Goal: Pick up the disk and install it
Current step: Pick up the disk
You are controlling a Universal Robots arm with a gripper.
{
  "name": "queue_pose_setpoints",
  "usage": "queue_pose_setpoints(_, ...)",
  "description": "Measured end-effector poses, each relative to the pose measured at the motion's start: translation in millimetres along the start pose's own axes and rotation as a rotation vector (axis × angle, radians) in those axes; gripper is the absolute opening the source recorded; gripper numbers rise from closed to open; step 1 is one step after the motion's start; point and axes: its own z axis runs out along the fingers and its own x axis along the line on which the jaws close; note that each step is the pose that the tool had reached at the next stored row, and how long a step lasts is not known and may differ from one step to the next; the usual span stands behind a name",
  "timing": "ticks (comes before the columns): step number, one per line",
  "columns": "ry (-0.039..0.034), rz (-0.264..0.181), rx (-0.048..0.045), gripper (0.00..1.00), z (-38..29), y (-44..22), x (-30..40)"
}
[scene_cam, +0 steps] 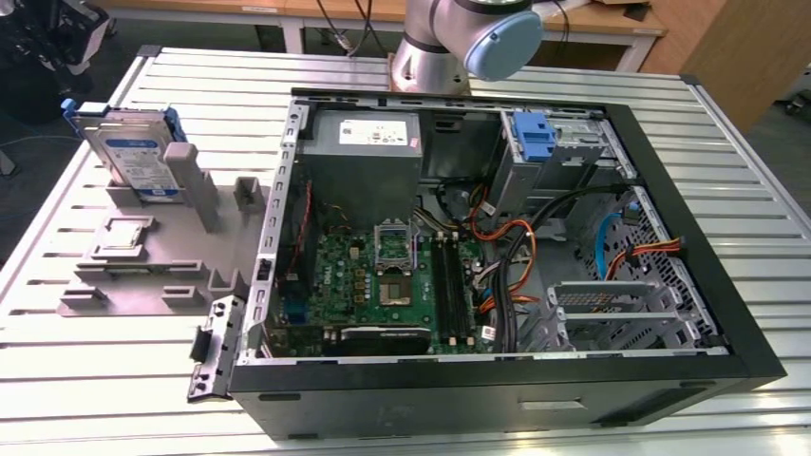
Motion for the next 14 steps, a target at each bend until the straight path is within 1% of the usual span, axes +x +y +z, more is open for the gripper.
queue_pose_setpoints(4,-0.0031,0.073,-0.0004,0.10,0.5,0.0,0.0)
queue_pose_setpoints(6,-0.0043,0.102,-0.0005,0.10,0.6,0.0,0.0)
queue_pose_setpoints(14,-0.0073,0.175,-0.0008,0.10,0.8,0.0,0.0)
